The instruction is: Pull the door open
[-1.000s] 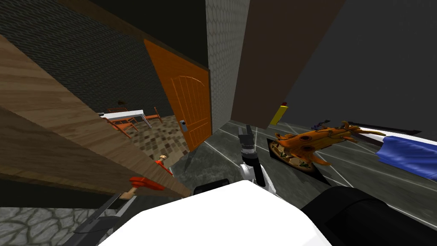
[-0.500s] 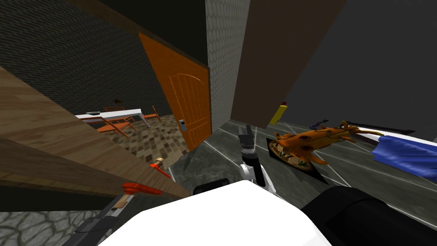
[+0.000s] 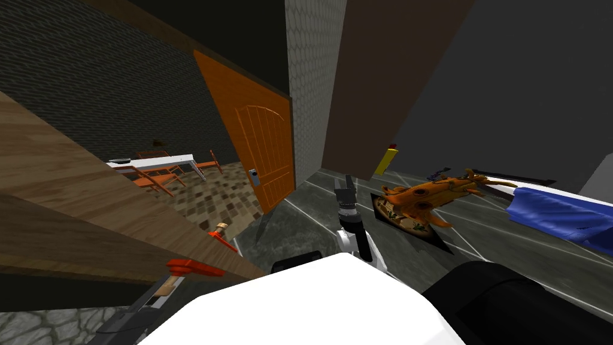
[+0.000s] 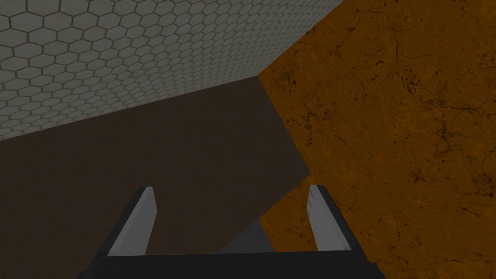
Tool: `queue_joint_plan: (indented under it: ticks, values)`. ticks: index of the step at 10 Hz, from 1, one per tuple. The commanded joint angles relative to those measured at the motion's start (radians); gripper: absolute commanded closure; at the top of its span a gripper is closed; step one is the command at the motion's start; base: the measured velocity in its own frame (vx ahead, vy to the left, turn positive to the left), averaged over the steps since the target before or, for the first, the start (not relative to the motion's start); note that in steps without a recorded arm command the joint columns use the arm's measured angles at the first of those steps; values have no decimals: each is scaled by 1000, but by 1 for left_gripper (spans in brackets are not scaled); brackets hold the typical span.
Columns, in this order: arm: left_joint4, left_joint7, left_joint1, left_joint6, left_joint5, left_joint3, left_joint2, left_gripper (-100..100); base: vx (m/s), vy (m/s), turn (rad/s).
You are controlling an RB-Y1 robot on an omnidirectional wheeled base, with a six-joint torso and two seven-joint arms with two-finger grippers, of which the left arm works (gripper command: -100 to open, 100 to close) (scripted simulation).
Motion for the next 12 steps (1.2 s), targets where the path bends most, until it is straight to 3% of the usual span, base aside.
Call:
queue_joint_plan:
  ticks: [1, 6, 9, 11, 12]
  values:
    - [16, 3, -5, -29, -9, -7, -7, 100, 25, -30, -80]
    - [105, 13, -24, -125, -30, -13, -20, 100, 13, -23, -109]
    - [124, 15, -27, -146, -35, -15, -23, 100, -12, -10, -46]
    - [144, 17, -29, -168, -40, -16, -25, 100, -11, -13, -39]
    - [164, 19, -31, -190, -44, -17, -27, 100, -26, -9, -73]
